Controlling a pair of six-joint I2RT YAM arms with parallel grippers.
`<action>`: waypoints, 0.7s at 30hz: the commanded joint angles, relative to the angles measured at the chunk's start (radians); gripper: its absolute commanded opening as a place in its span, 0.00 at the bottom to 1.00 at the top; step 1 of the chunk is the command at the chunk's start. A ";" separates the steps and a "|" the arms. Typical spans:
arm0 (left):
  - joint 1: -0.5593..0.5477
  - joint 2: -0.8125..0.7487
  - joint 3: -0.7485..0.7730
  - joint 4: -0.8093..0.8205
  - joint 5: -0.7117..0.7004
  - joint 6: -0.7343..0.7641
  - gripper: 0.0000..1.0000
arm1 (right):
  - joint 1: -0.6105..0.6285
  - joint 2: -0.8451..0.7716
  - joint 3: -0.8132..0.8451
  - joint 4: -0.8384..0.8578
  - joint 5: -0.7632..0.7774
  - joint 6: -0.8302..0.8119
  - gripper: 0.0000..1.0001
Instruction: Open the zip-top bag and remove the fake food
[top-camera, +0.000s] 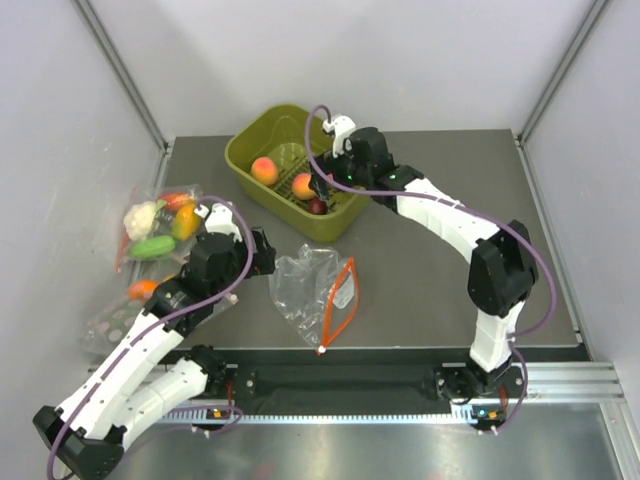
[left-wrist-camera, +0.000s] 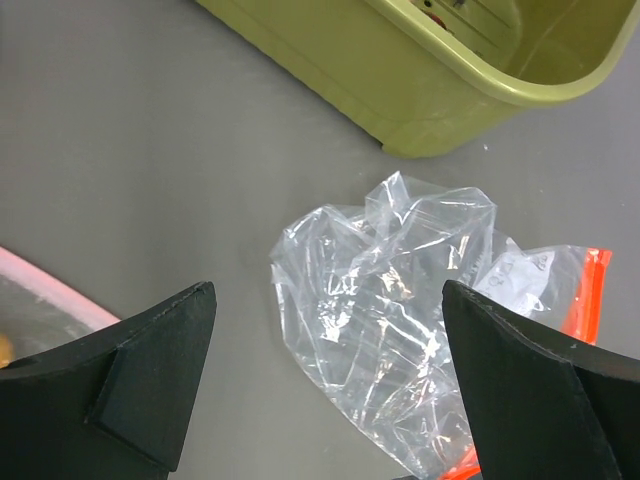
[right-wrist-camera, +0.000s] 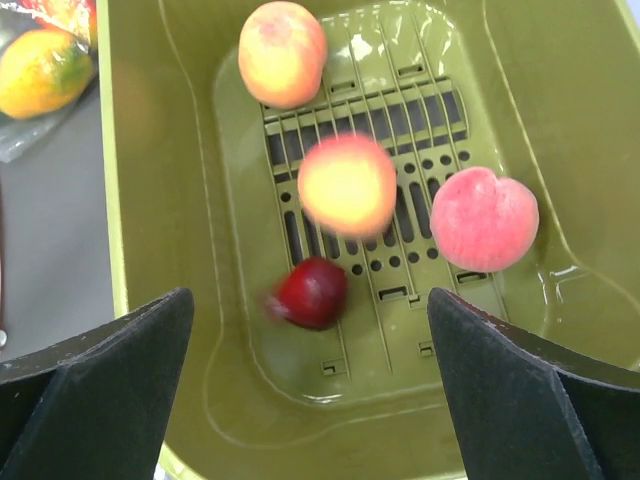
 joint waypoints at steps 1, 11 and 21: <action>0.005 -0.014 0.059 -0.044 -0.038 0.047 0.99 | -0.017 -0.023 0.055 0.032 -0.020 0.002 1.00; 0.005 -0.009 0.122 -0.039 -0.032 0.112 0.99 | -0.017 -0.394 -0.287 0.039 0.116 0.012 1.00; 0.005 0.002 0.178 -0.042 -0.065 0.179 0.99 | -0.035 -0.906 -0.764 -0.042 0.360 0.089 0.99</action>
